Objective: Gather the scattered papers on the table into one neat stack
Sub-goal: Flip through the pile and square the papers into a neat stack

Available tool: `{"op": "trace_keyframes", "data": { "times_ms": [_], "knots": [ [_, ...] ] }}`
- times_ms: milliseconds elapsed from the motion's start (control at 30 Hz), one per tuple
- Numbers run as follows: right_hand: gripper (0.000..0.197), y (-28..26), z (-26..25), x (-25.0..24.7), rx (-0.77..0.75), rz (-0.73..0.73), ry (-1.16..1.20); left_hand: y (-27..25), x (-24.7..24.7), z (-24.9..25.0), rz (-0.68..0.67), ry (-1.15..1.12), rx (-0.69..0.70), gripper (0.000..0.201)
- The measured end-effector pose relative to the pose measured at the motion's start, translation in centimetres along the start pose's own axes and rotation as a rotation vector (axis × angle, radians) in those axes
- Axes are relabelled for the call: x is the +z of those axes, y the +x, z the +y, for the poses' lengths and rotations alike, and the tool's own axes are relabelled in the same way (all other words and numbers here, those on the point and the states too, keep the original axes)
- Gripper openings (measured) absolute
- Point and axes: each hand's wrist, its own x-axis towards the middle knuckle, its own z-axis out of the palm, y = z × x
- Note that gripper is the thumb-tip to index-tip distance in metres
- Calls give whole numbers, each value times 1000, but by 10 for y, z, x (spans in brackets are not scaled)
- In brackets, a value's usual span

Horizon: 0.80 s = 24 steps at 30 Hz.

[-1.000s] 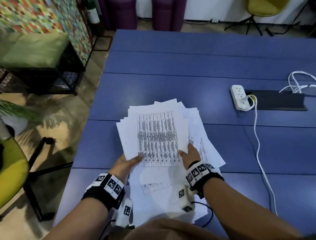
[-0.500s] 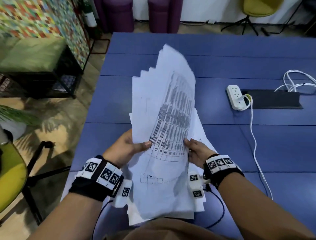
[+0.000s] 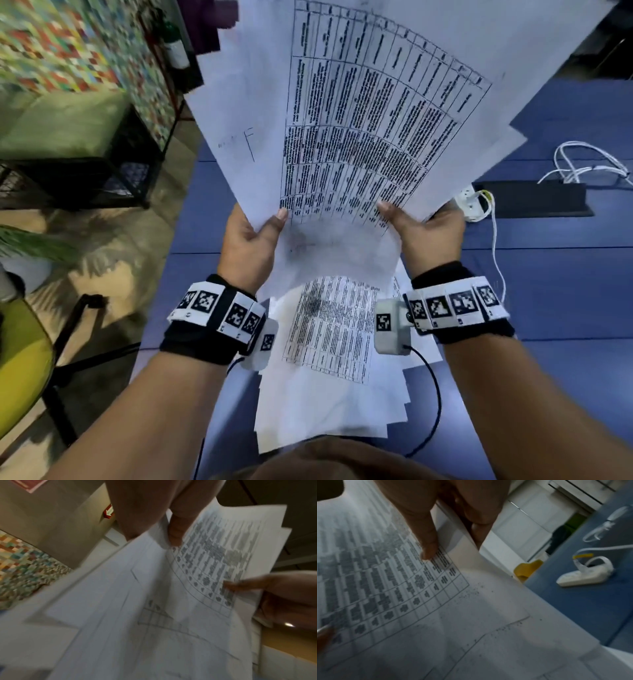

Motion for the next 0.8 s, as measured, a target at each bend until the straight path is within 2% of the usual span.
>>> {"op": "trace_keyframes", "data": {
  "times_ms": [67, 167, 267, 300, 367, 400, 433, 500, 633, 667, 733, 767, 800],
  "knots": [
    [32, -6, 0, 5, -24, 28, 0, -4, 7, -4, 49, -26, 32, 27],
    [22, -13, 9, 6, -25, 47, -13, -10, 9, -8, 92, -67, 7, 27],
    [21, -14, 21, -2, 49, 14, -48, -12, 1, -18, 49, -12, -56, 6],
    [26, -12, 24, -6, 83, -12, -67, -12, -2, -20, 27, 6, -85, 5],
    [37, -9, 27, -12, 138, -91, -114, -7, -7, -22, 6, 21, -140, 14],
    [41, -6, 27, -13, 149, -121, -125, -3, -9, -23, -8, 2, -157, 10],
    [43, -3, 27, -15, 149, -139, -125, 0, -8, -22, -10, -26, -171, 19],
    [41, 3, 28, -17, 157, -119, -106, 6, -5, -19, -16, -52, -181, 34],
    [39, 6, 20, -6, 154, -61, -13, 17, 4, -18, 0, -68, -202, 14],
    [40, 8, 19, -4, 151, -35, 39, 17, 7, -17, 16, -55, -208, 17],
    [44, 13, 17, -7, 141, 4, 108, 21, 7, -19, 50, -9, -214, 45],
    [42, 17, 16, -9, 133, 14, 112, 23, 7, -18, 61, 1, -202, 45],
    [40, 20, 17, -13, 130, 16, 106, 25, 5, -18, 43, -22, -188, 34]
  ]
}}
